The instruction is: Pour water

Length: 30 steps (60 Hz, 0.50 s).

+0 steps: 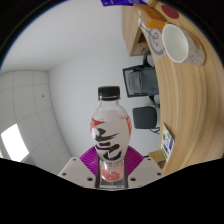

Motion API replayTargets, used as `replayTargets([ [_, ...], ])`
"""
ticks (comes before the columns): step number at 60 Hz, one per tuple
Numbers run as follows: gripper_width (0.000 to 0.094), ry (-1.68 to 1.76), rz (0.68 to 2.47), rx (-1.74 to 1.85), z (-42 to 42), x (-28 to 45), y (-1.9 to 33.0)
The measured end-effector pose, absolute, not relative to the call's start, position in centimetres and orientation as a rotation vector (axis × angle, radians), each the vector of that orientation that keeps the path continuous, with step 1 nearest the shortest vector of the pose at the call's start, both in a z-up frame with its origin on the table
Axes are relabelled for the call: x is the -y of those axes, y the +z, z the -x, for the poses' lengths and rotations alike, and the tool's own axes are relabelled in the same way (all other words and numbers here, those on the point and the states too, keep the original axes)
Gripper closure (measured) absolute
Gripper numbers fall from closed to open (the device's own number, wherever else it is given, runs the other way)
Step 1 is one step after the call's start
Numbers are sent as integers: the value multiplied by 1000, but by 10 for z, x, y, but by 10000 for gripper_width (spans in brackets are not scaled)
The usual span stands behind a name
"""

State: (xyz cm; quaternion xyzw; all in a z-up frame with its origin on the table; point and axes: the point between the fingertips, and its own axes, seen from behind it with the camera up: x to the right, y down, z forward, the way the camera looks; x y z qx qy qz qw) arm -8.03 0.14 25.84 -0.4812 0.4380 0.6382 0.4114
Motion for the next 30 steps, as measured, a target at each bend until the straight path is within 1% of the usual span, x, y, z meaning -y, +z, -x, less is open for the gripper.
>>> replayTargets([
  [6, 626, 1707, 1104, -1241, 46, -10, 237],
  [12, 625, 1752, 1036, -1355, 16, -10, 213],
  [13, 625, 1758, 1024, -1371, 14, -20, 208],
  [17, 625, 1798, 968, -1411, 0, -18, 202],
  [30, 626, 1831, 969, -1461, -12, -23, 186],
])
